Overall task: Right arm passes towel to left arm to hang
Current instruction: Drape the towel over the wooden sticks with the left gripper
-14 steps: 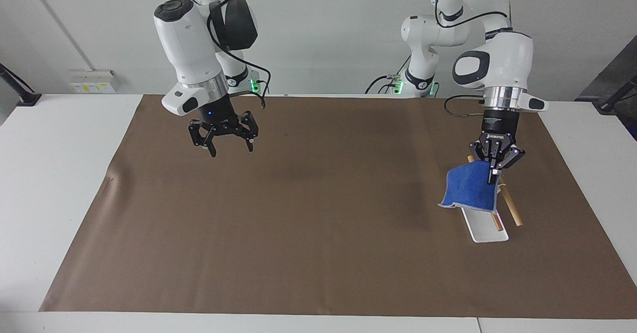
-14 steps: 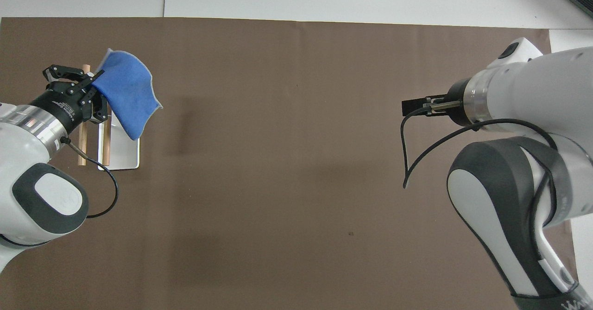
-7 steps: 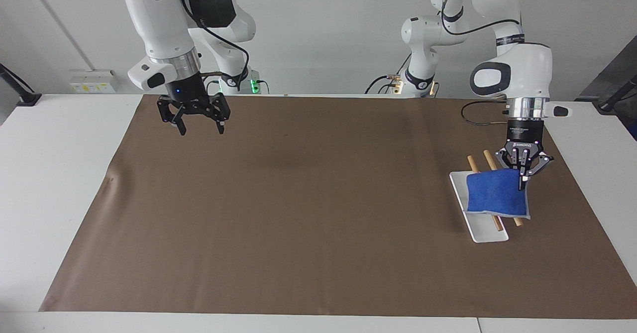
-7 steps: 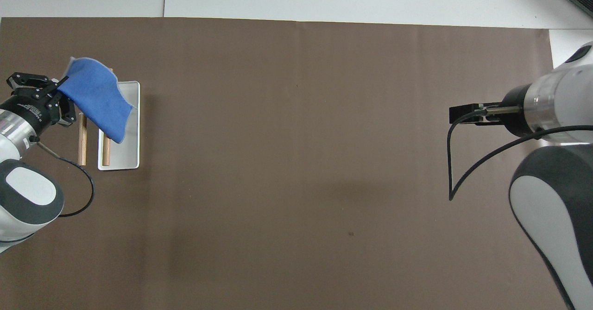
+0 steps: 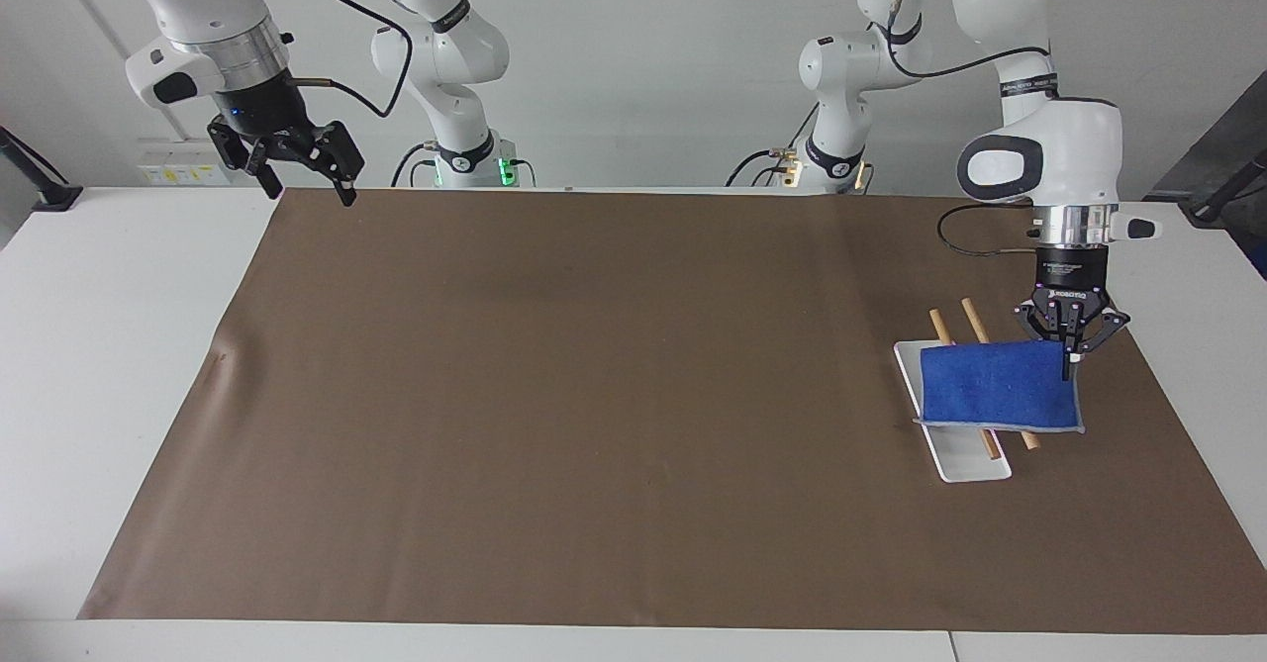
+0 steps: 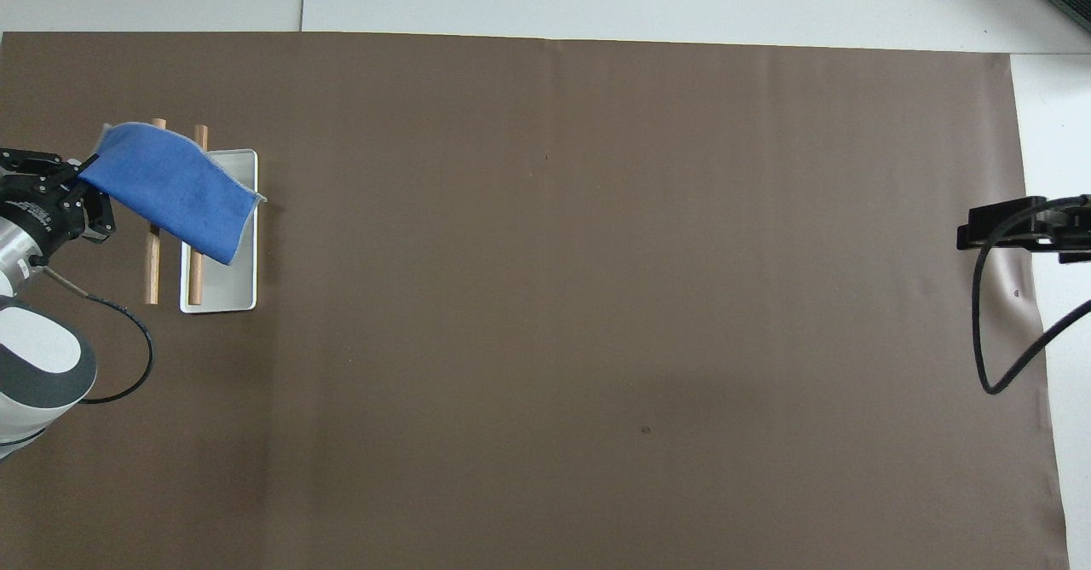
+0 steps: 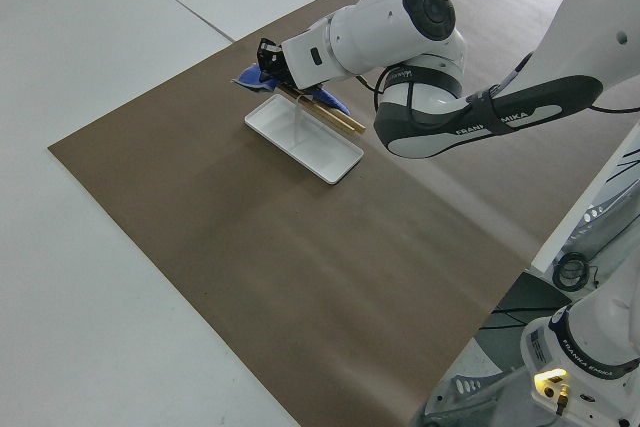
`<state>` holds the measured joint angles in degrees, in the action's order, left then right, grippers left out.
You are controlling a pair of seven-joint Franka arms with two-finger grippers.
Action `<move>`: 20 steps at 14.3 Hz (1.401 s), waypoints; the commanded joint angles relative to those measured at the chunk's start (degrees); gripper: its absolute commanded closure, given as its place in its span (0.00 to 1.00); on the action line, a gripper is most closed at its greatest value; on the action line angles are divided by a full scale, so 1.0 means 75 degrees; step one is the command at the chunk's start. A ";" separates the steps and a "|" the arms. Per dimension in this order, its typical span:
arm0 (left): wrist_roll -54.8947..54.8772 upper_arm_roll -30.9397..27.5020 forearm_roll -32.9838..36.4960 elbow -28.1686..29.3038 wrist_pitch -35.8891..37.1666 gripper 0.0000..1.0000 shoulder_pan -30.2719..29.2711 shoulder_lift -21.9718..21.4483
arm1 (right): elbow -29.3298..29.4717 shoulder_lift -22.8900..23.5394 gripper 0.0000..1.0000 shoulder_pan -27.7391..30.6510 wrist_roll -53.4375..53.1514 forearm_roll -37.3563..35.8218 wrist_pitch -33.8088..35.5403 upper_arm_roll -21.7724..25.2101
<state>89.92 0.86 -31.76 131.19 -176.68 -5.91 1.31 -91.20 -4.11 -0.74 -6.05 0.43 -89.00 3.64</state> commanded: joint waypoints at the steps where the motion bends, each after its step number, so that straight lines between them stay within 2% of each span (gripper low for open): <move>1: -0.0294 0.0085 -0.0149 0.0063 -0.0091 1.00 -0.0313 0.0106 | 0.0346 0.0114 0.00 -0.0101 0.0126 -0.0175 0.0393 0.0100; 4: -0.0329 0.0085 -0.0149 0.0285 -0.0079 1.00 -0.0512 0.0060 | 0.0031 0.0020 0.00 -0.0042 0.0174 -0.0047 0.0324 0.0089; 5: -0.0422 0.0085 -0.0149 0.0297 -0.0079 0.97 -0.0560 0.0060 | 0.0031 0.0020 0.00 -0.0042 0.0162 -0.0023 0.0324 0.0077; 6: -0.0435 0.0085 -0.0149 0.0297 -0.0079 0.84 -0.0560 0.0060 | 0.0019 -0.0003 0.00 -0.0030 0.0185 -0.0022 0.0371 0.0065; 8: -0.0423 0.0085 -0.0149 0.0297 -0.0067 0.50 -0.0560 0.0048 | 0.0031 -0.0003 0.00 -0.0042 0.0174 -0.0022 0.0336 0.0054; 9: -0.0412 0.0085 -0.0149 0.0297 -0.0067 0.19 -0.0572 0.0048 | -0.0062 -0.0050 0.00 -0.0077 0.0162 -0.0139 0.0313 0.0053; 10: -0.0423 0.0085 -0.0149 0.0286 -0.0055 0.00 -0.0560 0.0060 | -0.0272 -0.0154 0.00 -0.0100 0.0162 -0.0163 0.0138 0.0042; 12: -0.0446 0.0085 -0.0149 0.0251 -0.0044 0.00 -0.0537 0.0071 | -0.0892 -0.0400 0.00 -0.0124 0.0442 -0.0349 -0.0611 0.0007; 13: -0.0458 0.0085 -0.0149 0.0239 -0.0032 0.00 -0.0513 0.0071 | -0.0999 -0.0448 0.00 -0.0124 0.0582 -0.0362 -0.0660 0.0007; 15: -0.0703 0.0085 -0.0149 0.0204 -0.0020 0.00 -0.0560 0.0072 | -0.0919 -0.0413 0.00 -0.0124 0.0642 -0.0374 -0.0591 -0.0028; 18: -0.0845 0.0061 -0.0137 0.0076 0.0177 0.00 -0.0572 -0.0010 | -0.0334 -0.0191 0.00 -0.0101 0.0572 -0.0245 0.0111 -0.0052; 20: -0.1031 0.0050 -0.0125 0.0016 0.0448 0.00 -0.0560 -0.0139 | -0.0309 -0.0179 0.00 -0.0112 0.0514 -0.0280 0.0078 -0.0052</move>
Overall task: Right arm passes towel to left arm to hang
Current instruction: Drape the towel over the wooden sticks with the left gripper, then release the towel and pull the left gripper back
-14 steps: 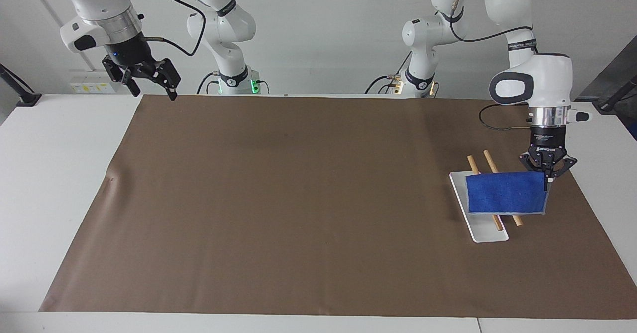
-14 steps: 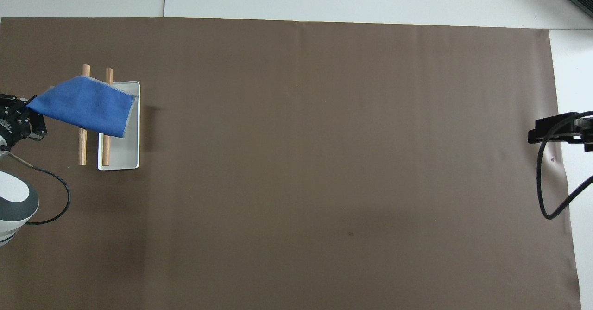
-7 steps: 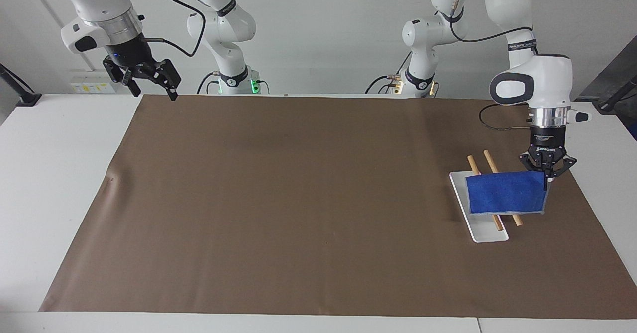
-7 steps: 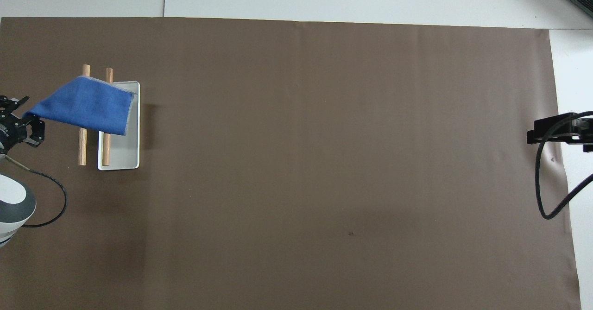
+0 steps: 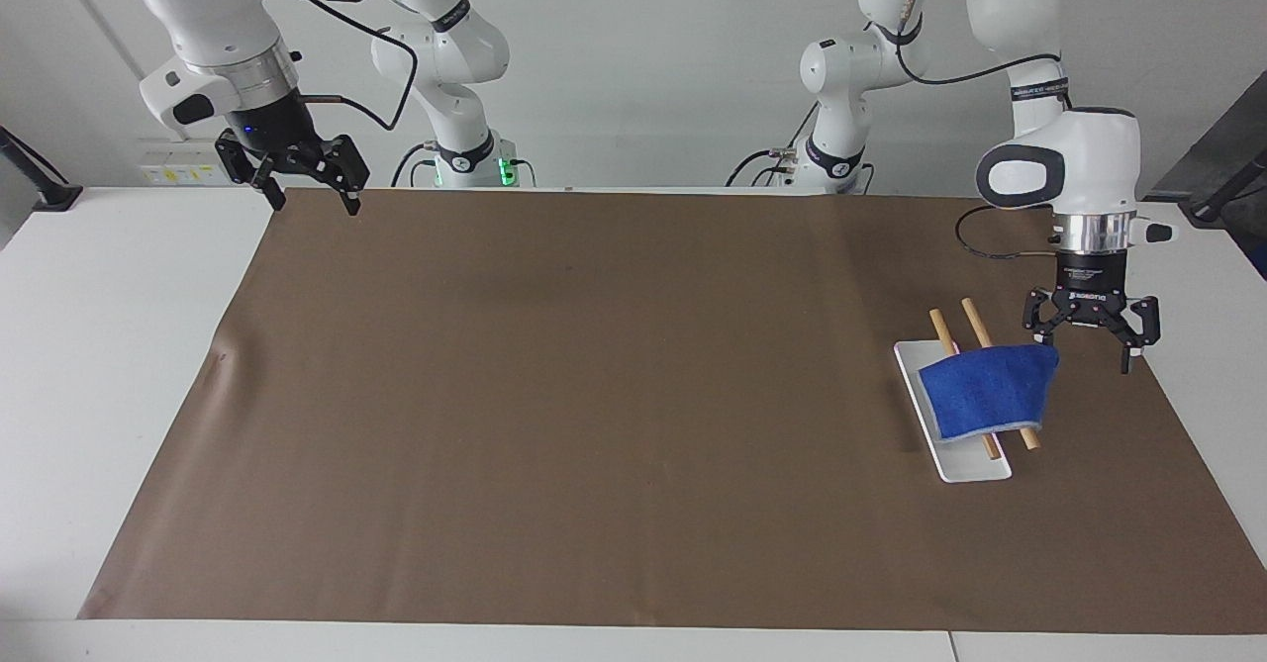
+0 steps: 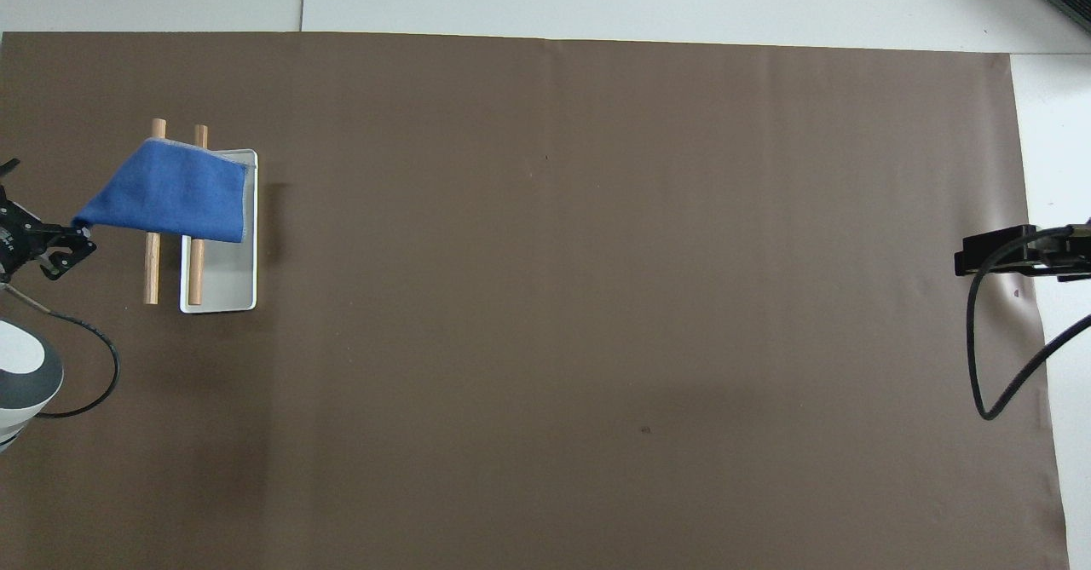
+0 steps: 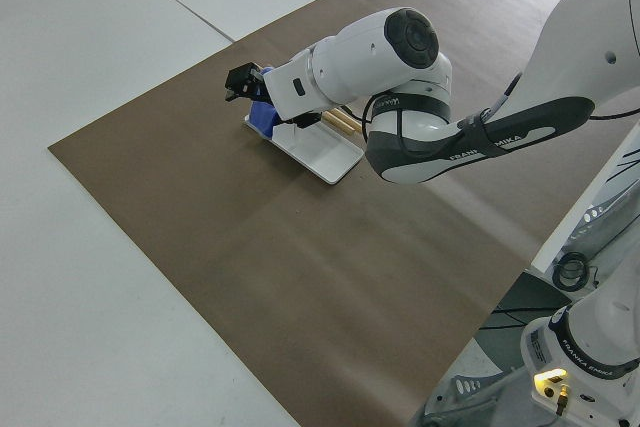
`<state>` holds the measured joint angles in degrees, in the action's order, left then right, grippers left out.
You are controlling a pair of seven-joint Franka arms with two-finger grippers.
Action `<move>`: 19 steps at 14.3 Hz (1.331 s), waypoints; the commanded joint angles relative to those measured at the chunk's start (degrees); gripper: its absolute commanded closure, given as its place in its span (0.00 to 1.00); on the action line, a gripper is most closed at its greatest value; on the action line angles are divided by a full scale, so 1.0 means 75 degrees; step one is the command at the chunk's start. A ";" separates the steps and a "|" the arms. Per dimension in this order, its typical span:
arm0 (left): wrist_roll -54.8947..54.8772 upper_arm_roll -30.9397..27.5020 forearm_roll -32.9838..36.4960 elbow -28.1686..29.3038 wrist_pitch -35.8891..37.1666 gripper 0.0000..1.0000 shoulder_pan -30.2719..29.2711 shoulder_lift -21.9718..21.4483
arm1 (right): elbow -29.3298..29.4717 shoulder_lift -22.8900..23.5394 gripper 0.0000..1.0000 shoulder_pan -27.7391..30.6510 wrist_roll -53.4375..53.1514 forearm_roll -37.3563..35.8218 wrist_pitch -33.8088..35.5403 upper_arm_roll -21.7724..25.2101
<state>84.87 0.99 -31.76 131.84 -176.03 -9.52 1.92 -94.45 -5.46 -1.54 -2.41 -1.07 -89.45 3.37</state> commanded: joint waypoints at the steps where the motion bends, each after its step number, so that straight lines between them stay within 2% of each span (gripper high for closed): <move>1: -0.0475 0.0032 -0.0114 -0.0082 0.0396 0.00 -0.0079 -0.0313 | 0.0183 0.0037 0.00 -0.0028 -0.0030 -0.0126 0.0173 -0.0028; 3: -0.0581 0.0008 -0.0079 -0.0233 0.0873 0.00 -0.0113 -0.0477 | 0.0720 0.0317 0.00 -0.0005 -0.0077 -0.0056 0.0382 -0.0051; 4: -0.0616 0.0008 -0.0043 -0.0350 0.1271 0.00 -0.0241 -0.0594 | 0.0746 0.0400 0.00 -0.0005 -0.0135 -0.0068 0.0361 -0.0051; 8: -0.1061 0.0008 0.0073 -0.0609 0.2281 0.00 -0.0582 -0.0981 | 0.0430 0.0283 0.00 -0.0005 -0.0417 -0.0056 0.0173 -0.0051; 12: -0.1073 0.0020 0.0764 -0.0750 0.3288 0.00 -0.0583 -0.1111 | 0.0336 0.0225 0.00 -0.0005 -0.0441 -0.0044 0.0173 -0.0051; 15: -0.1389 0.0160 0.1840 -0.1007 0.3991 0.00 -0.0326 -0.1099 | 0.0336 0.0225 0.00 0.0007 -0.0441 -0.0044 0.0185 -0.0051; 19: -0.2733 0.0231 0.2767 -0.1252 0.4122 0.00 0.0821 -0.1018 | 0.0324 0.0213 0.00 0.0007 -0.0440 -0.0044 0.0196 -0.0051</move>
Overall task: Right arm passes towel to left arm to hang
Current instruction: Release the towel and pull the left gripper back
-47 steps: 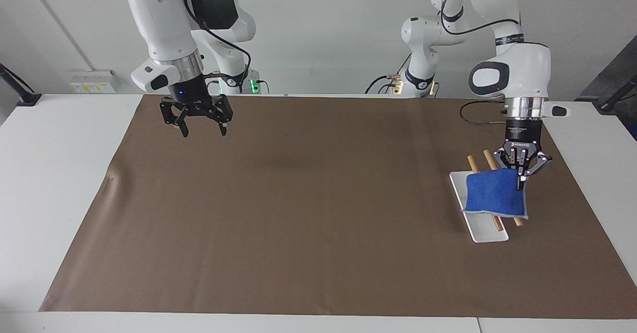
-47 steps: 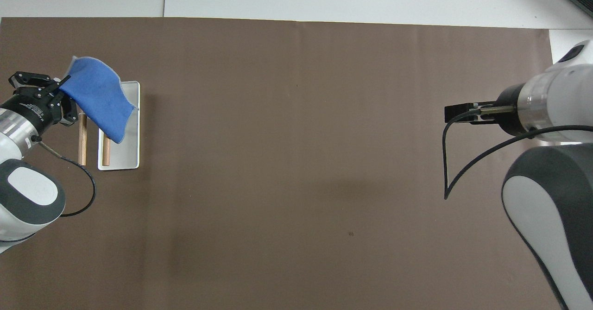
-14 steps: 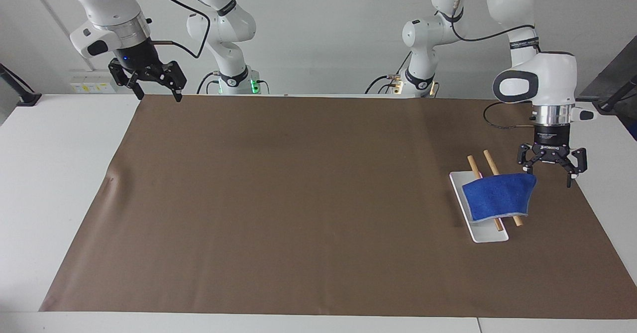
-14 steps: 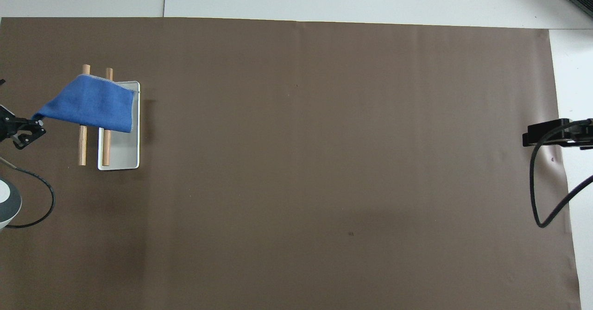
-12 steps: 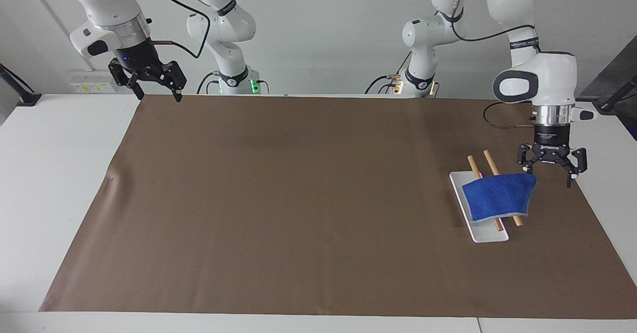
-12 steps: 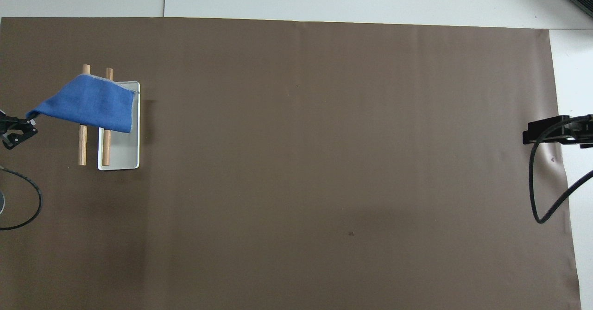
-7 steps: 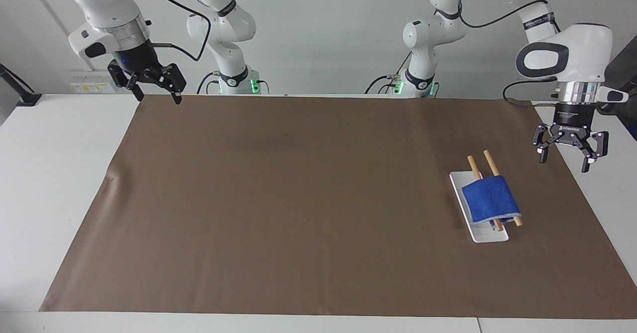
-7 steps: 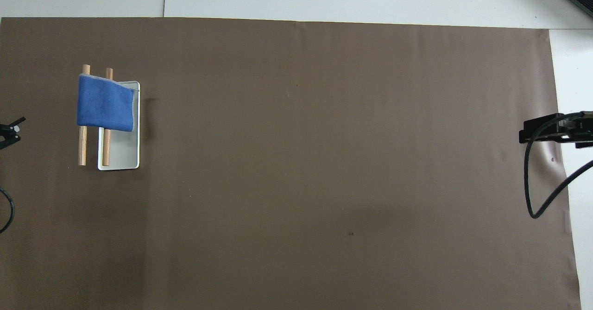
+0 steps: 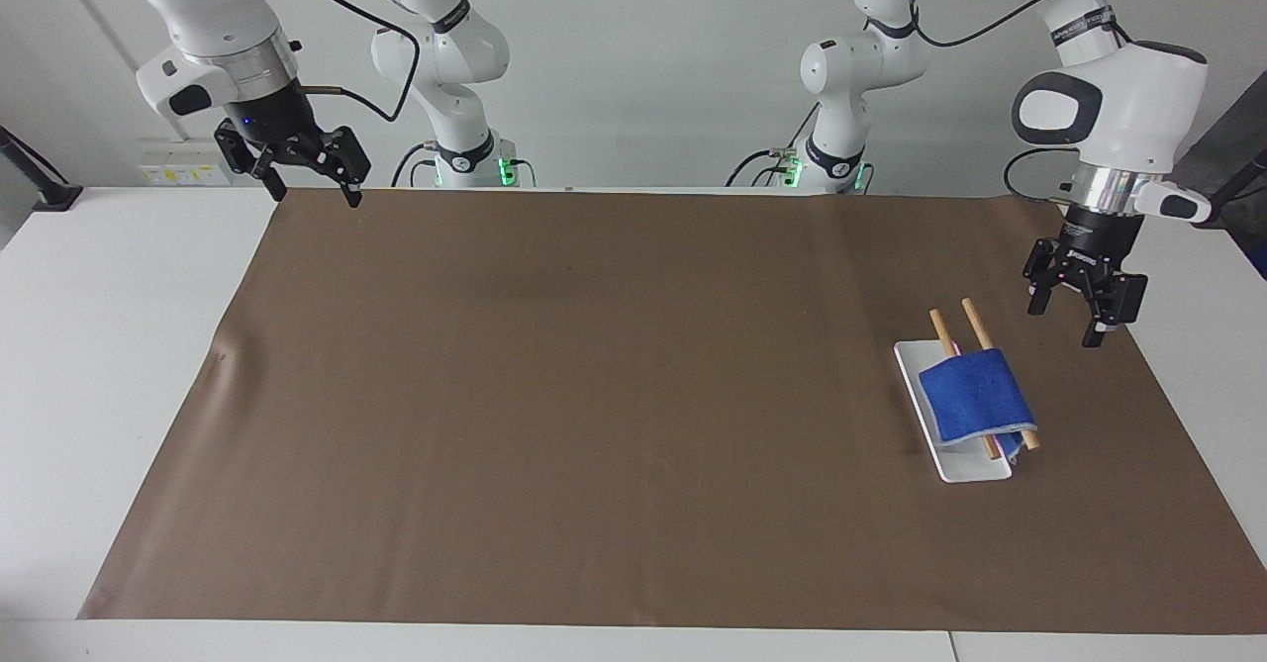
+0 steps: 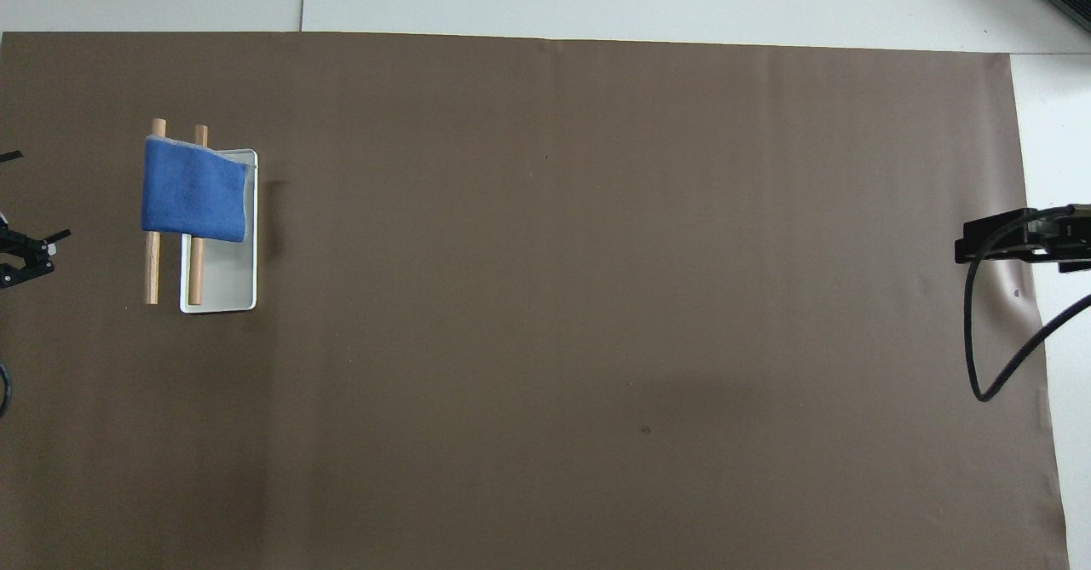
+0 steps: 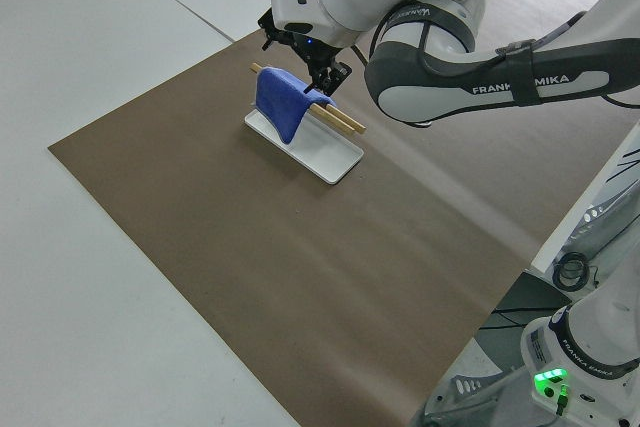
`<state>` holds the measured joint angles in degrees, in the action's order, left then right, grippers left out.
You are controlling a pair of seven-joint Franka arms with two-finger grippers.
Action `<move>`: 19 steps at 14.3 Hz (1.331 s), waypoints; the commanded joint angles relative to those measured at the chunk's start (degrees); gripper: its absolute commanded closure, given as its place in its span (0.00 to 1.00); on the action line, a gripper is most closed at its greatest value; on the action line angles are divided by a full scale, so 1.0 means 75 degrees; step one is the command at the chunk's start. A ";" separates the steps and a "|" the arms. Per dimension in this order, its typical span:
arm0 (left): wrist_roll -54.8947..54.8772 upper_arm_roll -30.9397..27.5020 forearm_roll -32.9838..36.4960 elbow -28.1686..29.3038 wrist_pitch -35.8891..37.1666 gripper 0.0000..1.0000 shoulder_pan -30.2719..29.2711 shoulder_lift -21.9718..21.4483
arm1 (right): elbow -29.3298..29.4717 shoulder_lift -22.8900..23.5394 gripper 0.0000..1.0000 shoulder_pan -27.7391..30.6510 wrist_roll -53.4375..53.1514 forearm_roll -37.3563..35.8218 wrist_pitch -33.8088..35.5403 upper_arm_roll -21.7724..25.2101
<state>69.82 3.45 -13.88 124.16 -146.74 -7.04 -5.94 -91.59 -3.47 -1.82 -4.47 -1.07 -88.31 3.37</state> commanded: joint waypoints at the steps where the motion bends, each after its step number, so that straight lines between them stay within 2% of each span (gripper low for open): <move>1: -0.1160 -0.0097 0.0444 -0.0474 0.0299 0.00 0.0713 0.0089 | -0.0057 -0.0053 0.00 0.0043 -0.0154 -0.0044 0.0044 -0.0051; 4: -0.2716 -0.0097 0.0515 -0.0910 0.0627 0.00 0.1358 0.0241 | -0.0057 -0.0053 0.00 0.0043 -0.0165 -0.0044 0.0044 -0.0051; 6: -0.4646 -0.0086 0.0842 -0.0934 0.0639 0.00 0.1745 0.0242 | -0.0057 -0.0053 0.00 0.0043 -0.0165 -0.0044 0.0044 -0.0051; 10: -0.6948 -0.0097 0.0878 -0.1155 0.1059 0.00 0.1876 0.0230 | -0.0139 -0.0088 0.00 0.0043 -0.0165 -0.0044 0.0044 -0.0051; 16: -0.9564 -0.0203 0.0971 -0.2665 0.3927 0.00 0.1466 0.0183 | -0.0139 -0.0088 0.00 0.0043 -0.0165 -0.0033 0.0056 -0.0051; 19: -0.9953 -0.0180 0.2152 -0.3777 0.5321 0.00 0.1477 0.0474 | -0.0139 -0.0088 0.00 0.0043 -0.0165 -0.0044 0.0044 -0.0051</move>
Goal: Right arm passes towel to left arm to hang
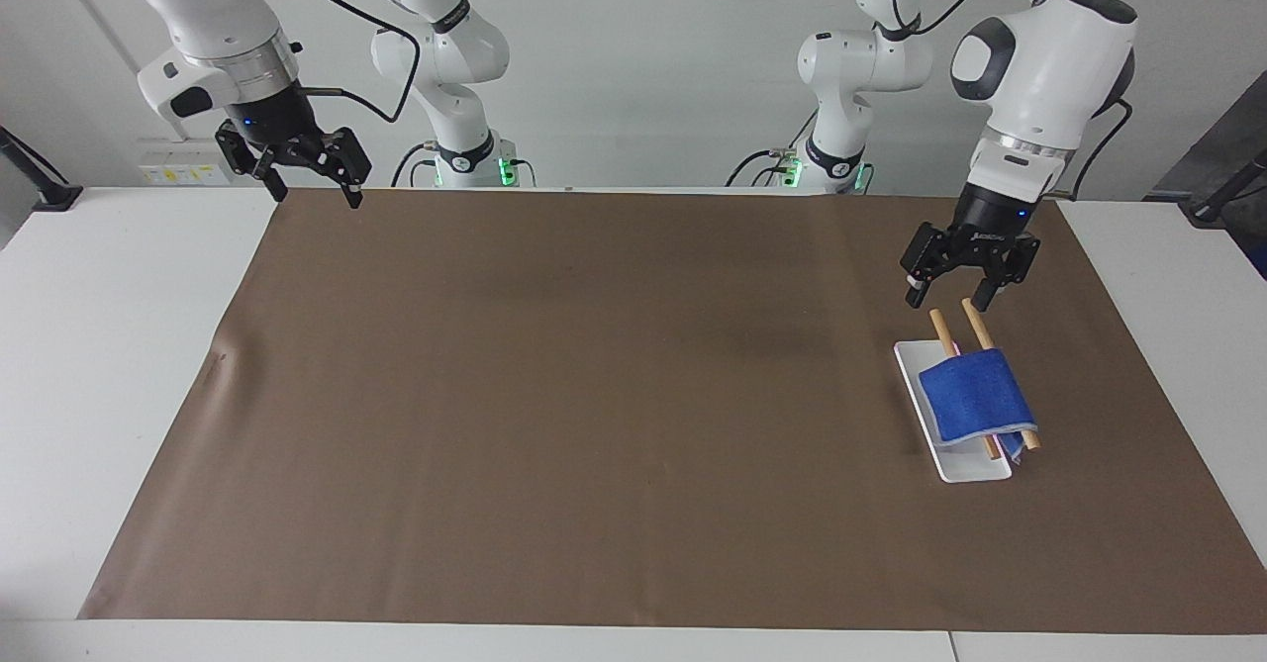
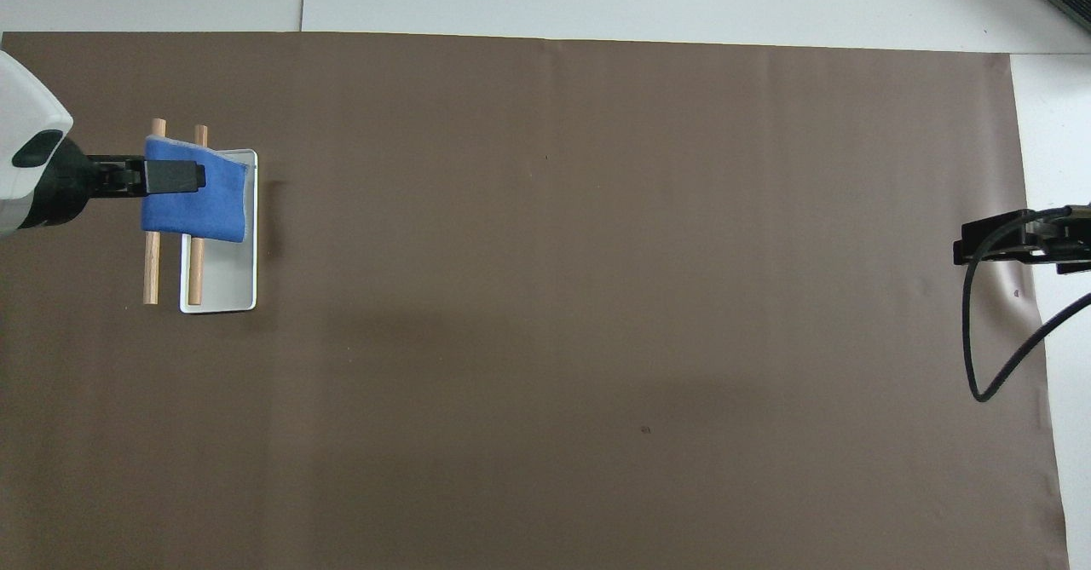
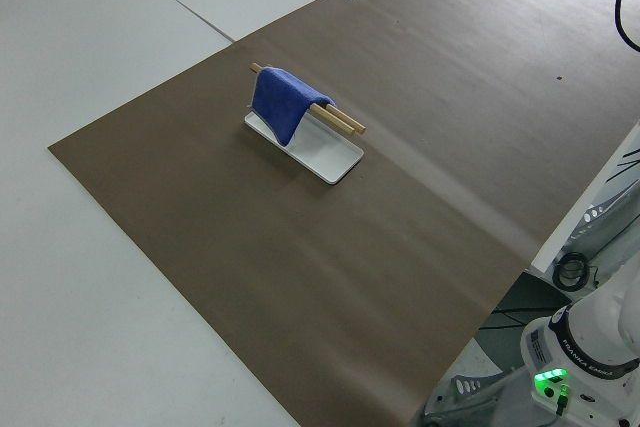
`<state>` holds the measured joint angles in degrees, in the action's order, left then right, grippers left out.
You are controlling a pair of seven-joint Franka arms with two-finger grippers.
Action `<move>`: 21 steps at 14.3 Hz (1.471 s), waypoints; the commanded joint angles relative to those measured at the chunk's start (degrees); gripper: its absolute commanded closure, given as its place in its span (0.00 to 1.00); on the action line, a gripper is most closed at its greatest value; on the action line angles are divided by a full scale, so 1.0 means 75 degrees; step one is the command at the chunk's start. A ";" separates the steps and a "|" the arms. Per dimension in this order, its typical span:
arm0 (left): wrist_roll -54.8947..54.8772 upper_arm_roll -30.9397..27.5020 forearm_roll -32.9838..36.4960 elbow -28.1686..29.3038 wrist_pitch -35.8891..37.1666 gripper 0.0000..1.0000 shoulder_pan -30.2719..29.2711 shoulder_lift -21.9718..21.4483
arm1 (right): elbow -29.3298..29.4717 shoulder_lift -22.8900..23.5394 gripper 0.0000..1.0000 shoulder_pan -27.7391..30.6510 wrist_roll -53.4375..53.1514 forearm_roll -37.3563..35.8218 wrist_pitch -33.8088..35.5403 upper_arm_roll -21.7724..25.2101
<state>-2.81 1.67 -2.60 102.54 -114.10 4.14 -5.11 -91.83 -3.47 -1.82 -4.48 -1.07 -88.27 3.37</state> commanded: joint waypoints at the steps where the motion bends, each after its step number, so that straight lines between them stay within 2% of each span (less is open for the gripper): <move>1: -0.0293 0.0059 0.0733 -0.1316 0.1404 0.00 -0.0013 0.0504 | -0.0108 -0.0088 0.00 0.0043 -0.0177 -0.0033 0.0039 -0.0051; 3: -0.0375 0.0071 0.0722 -0.1963 0.2096 0.00 -0.0013 0.0634 | -0.0108 -0.0100 0.00 0.0043 -0.0165 -0.0033 0.0039 -0.0051; 5: -0.0433 0.0082 0.0675 -0.2152 0.2718 0.00 -0.0013 0.0588 | -0.0108 -0.0100 0.00 0.0043 -0.0177 -0.0033 0.0039 -0.0051; 8: -0.0655 0.0036 0.0617 -0.2012 0.3725 0.00 -0.0001 0.0260 | -0.0108 -0.0100 0.00 0.0043 -0.0177 -0.0033 0.0050 -0.0051; 10: -0.0738 0.0036 0.0616 -0.1849 0.4032 0.00 -0.0001 0.0143 | -0.0108 -0.0100 0.00 0.0043 -0.0177 -0.0033 0.0039 -0.0051; 14: -0.0726 0.0036 0.0640 -0.1848 0.3952 0.00 -0.0024 0.0153 | -0.0108 -0.0100 0.00 0.0043 -0.0165 -0.0033 0.0050 -0.0051; 21: -0.0726 0.0059 0.0546 -0.2223 0.3776 0.00 -0.0024 0.0505 | -0.0108 -0.0100 0.00 0.0043 -0.0177 -0.0033 0.0050 -0.0051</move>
<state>-7.28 1.99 1.34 87.83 -85.18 4.14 -2.69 -91.84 -3.47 -1.82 -4.49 -1.07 -88.27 3.37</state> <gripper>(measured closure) 0.000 0.000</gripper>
